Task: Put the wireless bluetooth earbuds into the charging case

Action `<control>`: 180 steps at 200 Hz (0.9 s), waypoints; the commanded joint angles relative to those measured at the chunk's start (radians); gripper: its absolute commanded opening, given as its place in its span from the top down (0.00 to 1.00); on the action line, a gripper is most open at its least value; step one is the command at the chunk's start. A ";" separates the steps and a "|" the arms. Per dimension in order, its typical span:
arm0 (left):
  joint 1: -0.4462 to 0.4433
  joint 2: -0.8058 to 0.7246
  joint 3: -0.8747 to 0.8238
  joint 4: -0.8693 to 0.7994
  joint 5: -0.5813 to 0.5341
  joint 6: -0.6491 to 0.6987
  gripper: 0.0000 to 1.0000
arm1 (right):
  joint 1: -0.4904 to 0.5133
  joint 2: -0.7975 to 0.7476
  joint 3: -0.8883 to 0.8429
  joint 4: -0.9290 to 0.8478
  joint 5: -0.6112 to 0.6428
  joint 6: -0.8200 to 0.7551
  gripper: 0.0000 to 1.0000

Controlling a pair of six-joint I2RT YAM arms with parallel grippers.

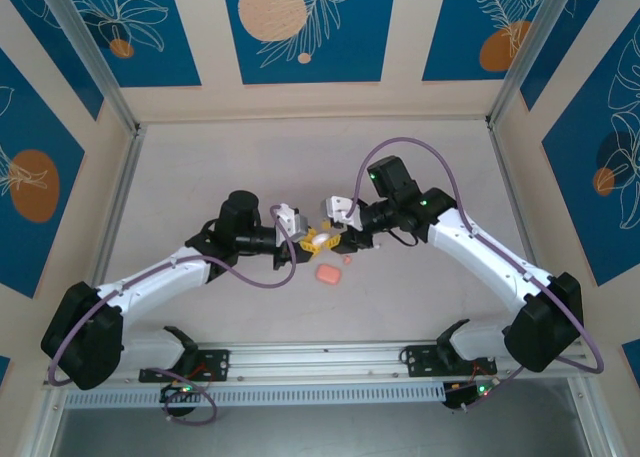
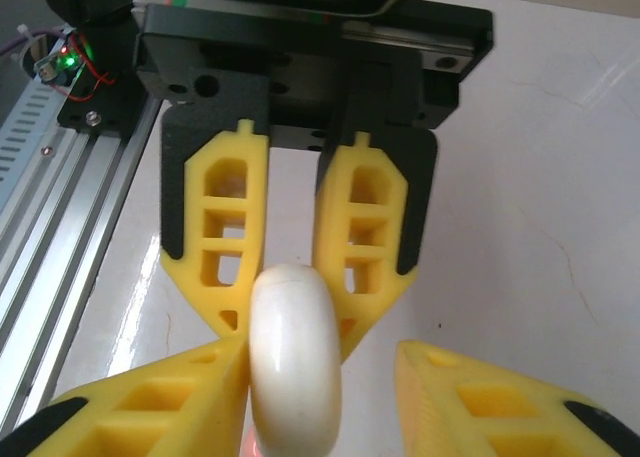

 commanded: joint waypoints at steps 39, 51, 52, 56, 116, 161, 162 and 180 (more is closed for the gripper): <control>-0.005 -0.019 0.005 0.017 0.020 0.008 0.81 | -0.055 -0.009 0.005 0.046 -0.032 0.076 0.56; -0.006 -0.019 0.003 0.019 0.021 0.008 0.81 | -0.065 -0.007 0.005 0.051 -0.031 0.085 0.56; -0.006 -0.019 0.003 0.019 0.021 0.008 0.81 | -0.066 -0.007 0.005 0.051 -0.032 0.086 0.56; -0.006 -0.019 0.004 0.020 0.021 0.008 0.81 | -0.070 -0.006 0.005 0.052 -0.034 0.089 0.56; -0.007 -0.019 -0.008 0.048 0.015 -0.004 0.81 | -0.099 -0.003 -0.003 0.071 -0.065 0.121 0.56; -0.005 -0.013 -0.050 0.143 -0.024 -0.047 0.81 | -0.127 -0.037 -0.015 0.096 -0.110 0.184 0.56; -0.004 -0.011 -0.052 0.146 -0.027 -0.049 0.81 | -0.129 -0.038 -0.016 0.097 -0.111 0.189 0.56; 0.001 0.004 -0.091 0.233 -0.063 -0.092 0.81 | -0.159 -0.052 -0.023 0.122 -0.101 0.317 0.56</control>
